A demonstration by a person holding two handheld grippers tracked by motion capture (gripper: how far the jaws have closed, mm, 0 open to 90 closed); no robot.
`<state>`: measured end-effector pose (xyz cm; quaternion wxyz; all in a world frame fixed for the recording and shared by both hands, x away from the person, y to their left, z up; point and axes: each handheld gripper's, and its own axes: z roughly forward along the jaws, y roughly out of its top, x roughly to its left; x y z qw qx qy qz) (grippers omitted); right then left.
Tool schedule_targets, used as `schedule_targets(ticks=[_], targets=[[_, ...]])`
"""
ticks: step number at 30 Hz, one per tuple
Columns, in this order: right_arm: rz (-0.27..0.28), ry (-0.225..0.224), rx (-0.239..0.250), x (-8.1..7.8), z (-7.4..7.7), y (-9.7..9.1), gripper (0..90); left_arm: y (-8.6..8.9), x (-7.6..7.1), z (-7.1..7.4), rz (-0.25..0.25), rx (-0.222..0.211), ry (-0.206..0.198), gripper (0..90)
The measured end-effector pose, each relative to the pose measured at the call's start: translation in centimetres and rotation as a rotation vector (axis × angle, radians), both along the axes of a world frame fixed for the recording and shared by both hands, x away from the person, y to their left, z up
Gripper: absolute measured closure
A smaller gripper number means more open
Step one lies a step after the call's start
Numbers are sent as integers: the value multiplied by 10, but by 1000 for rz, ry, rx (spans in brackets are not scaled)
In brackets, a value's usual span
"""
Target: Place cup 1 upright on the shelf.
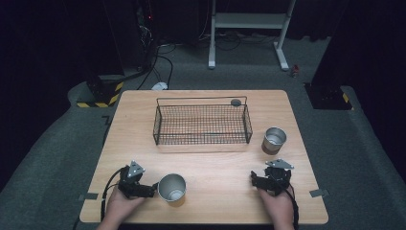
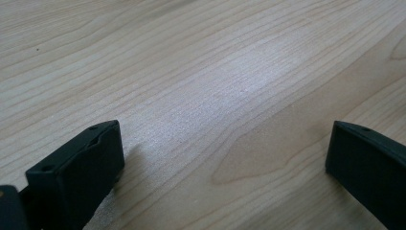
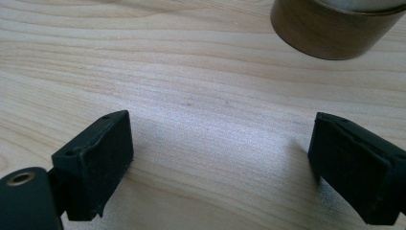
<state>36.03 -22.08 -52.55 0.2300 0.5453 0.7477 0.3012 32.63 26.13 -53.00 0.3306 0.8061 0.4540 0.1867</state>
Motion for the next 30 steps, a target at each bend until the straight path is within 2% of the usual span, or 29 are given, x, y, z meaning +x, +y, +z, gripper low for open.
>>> schedule_targets(ticks=[5, 6, 8, 9, 12, 13, 16, 23, 27, 30], targets=[[-2, 1, 0, 0, 0, 0, 81, 3, 1, 2, -20, -3, -12, 0], [-2, 0, 1, 0, 0, 0, 82, 4, -1, 3, -20, -33, -11, 0], [-3, 1, 1, 0, 0, 0, 82, 6, -2, 4, -25, -44, -13, 0], [-2, 1, 1, 0, 0, 0, 82, 8, -3, 5, -30, -41, -22, 0], [-3, 0, 1, 0, 0, 0, 82, 13, -7, 12, -23, -76, -45, 0], [-3, 0, 1, 0, 0, 0, 82, 13, -7, 12, -23, -76, -45, 0], [-3, 1, 0, 0, 0, 0, 82, 20, -12, 20, -15, -131, -75, 0], [-4, 1, 1, 0, 0, 0, 82, 25, -18, 30, -31, -158, -125, 1], [-4, 1, 1, 0, 0, 0, 82, 22, -26, 40, -76, -178, -143, 1], [-4, 1, 1, 0, 0, 0, 82, 20, -33, 46, -82, -186, -176, 4]])
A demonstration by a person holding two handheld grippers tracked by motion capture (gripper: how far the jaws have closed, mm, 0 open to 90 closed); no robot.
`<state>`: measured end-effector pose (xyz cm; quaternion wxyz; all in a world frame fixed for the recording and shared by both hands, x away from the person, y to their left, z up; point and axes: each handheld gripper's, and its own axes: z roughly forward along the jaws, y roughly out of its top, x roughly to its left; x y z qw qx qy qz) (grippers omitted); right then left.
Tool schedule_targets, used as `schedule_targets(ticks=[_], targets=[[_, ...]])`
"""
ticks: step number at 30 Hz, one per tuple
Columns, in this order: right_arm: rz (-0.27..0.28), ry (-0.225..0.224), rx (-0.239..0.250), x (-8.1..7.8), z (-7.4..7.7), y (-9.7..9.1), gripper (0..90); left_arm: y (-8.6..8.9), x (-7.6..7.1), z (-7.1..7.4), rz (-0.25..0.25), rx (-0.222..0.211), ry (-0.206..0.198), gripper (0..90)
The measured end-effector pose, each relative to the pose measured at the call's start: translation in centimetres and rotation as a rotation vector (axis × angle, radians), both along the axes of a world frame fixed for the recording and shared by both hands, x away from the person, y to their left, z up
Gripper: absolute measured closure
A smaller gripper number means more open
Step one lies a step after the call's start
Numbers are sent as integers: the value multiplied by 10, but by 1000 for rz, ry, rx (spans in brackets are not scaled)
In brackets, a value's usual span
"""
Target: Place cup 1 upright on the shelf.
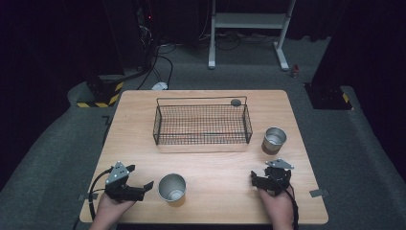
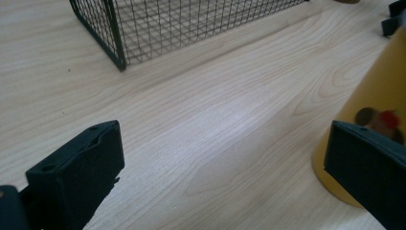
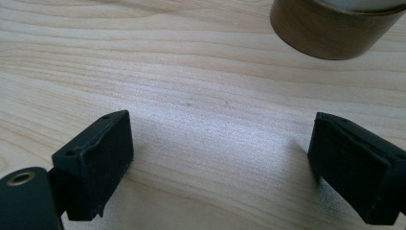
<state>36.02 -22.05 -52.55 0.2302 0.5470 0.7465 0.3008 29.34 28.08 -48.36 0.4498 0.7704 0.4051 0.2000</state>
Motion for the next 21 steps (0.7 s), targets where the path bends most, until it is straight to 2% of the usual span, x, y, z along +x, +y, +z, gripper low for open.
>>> schedule_targets(ticks=[3, 6, 9, 12, 16, 21], targets=[[-1, 0, 0, 0, 0, 0, 83, -1, -4, 3, -5, -8, -6, 4], [-2, 0, 0, 0, 0, 0, 83, -1, -12, 8, -28, -20, -33, 4], [-7, 1, 2, 0, 0, 0, 83, -1, -17, 7, -55, -24, -25, 5], [-6, -2, 0, 0, 0, 0, 83, -2, -23, 6, -54, -23, -34, 4], [-8, -2, 0, 0, 0, 0, 83, -6, -35, 10, -75, -65, -53, 4], [-8, -2, 0, 0, 0, 0, 83, -11, -42, 11, -95, -70, -69, 5]])
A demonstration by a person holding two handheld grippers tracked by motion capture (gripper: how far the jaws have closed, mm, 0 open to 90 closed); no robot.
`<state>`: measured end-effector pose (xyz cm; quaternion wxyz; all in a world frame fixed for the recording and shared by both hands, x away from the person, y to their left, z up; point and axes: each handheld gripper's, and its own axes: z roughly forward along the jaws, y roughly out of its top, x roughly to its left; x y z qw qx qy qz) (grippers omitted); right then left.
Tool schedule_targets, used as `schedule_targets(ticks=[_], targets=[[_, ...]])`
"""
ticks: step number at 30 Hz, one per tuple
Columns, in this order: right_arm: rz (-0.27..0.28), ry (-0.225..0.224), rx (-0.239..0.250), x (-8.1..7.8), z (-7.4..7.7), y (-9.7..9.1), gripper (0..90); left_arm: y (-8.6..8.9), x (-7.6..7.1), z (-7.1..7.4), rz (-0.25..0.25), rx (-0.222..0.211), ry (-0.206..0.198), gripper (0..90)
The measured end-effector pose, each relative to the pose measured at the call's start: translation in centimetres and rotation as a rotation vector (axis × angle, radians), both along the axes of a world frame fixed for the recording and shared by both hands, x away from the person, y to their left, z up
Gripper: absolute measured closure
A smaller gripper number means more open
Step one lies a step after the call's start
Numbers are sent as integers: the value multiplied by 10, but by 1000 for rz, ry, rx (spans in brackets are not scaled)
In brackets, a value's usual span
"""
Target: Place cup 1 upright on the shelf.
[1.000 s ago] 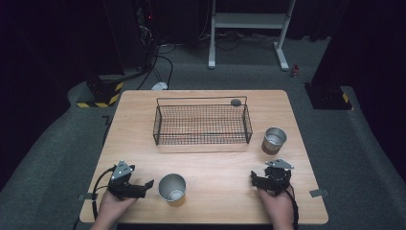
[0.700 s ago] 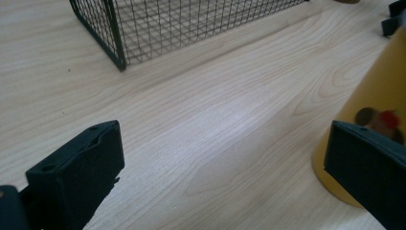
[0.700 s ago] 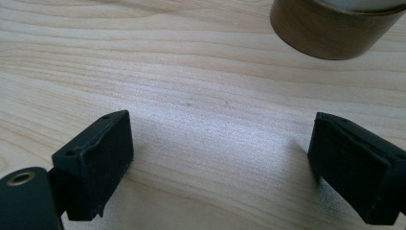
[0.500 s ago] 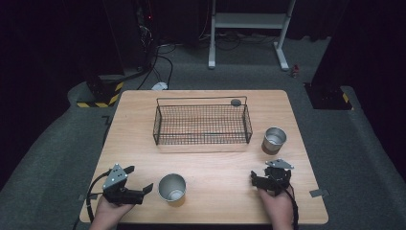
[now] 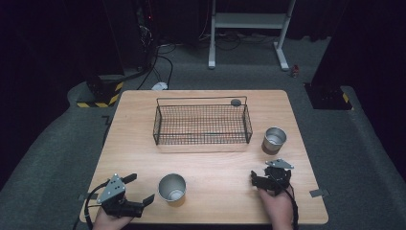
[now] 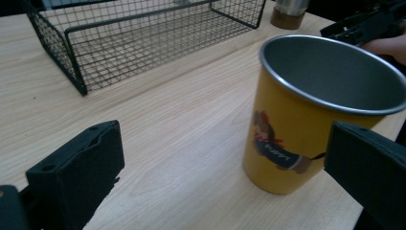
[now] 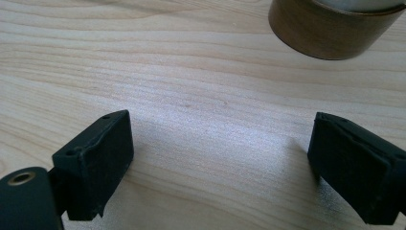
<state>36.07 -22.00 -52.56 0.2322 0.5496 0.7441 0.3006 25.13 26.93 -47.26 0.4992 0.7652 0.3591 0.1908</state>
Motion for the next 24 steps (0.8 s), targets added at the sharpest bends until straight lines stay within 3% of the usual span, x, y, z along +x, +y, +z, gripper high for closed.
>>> schedule_targets(ticks=[13, 24], targets=[[-2, 2, 1, 0, 0, 0, 84, -23, -4, -7, -80, 15, 13, 5], [-2, 0, 0, 0, 0, 0, 84, -42, 2, -11, -138, -11, 28, 5]])
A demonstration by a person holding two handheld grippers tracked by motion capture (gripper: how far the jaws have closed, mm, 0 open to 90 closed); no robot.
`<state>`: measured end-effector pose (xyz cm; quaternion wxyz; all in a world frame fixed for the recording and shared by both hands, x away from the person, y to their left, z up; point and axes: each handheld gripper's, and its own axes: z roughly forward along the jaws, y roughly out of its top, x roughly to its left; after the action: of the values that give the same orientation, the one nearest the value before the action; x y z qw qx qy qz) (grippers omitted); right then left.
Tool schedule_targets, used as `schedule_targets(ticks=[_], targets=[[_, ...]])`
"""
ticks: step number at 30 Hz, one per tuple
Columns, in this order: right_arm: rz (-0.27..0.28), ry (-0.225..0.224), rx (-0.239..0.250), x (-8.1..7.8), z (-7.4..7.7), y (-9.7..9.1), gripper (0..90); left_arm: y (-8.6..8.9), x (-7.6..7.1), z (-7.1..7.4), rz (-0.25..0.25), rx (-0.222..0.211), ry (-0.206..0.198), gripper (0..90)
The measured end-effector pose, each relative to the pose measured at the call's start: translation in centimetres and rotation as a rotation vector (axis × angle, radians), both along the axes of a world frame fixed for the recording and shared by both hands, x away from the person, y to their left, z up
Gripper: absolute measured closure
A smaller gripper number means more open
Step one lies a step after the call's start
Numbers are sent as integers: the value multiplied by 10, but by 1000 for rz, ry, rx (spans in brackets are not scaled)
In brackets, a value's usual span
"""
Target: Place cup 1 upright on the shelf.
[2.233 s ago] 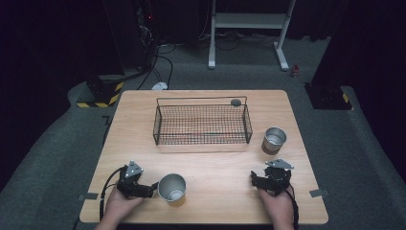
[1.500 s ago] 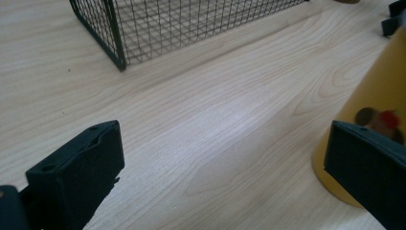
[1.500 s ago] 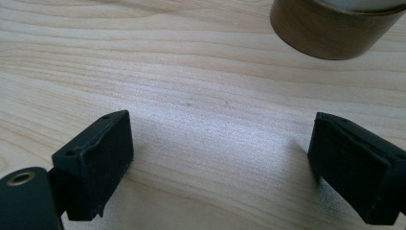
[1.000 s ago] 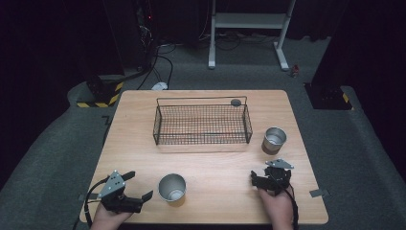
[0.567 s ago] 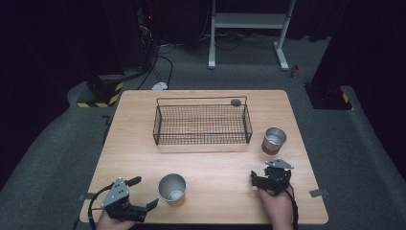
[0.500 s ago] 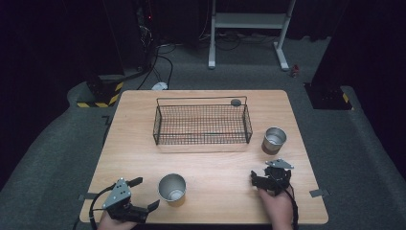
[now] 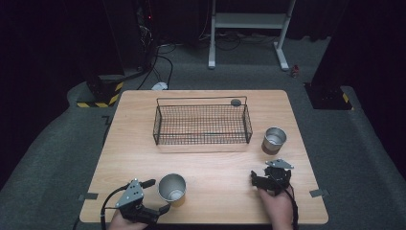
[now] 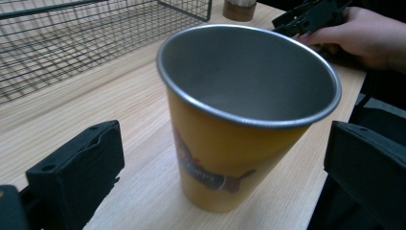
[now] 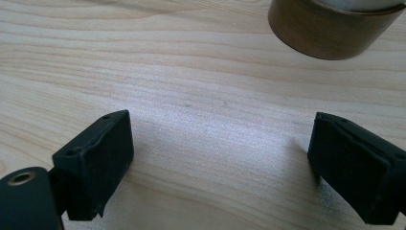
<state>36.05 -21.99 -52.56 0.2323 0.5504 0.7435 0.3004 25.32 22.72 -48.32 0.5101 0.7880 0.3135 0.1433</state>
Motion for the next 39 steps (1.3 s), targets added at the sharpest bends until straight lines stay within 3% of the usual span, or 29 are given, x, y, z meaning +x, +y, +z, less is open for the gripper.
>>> schedule_targets(ticks=[16, 28, 35, 39], targets=[[0, 1, 0, 0, 0, 0, 83, -20, 14, -1, -58, -10, -17, 5], [-1, 1, 0, 0, 0, 0, 83, -31, 22, -7, -88, 21, -24, 6], [-2, 1, 0, 0, 0, 0, 84, -31, 20, -7, -83, 15, -60, 123], [-2, 1, 0, 0, 0, 0, 84, -30, 18, -6, -82, 21, -75, 135]])
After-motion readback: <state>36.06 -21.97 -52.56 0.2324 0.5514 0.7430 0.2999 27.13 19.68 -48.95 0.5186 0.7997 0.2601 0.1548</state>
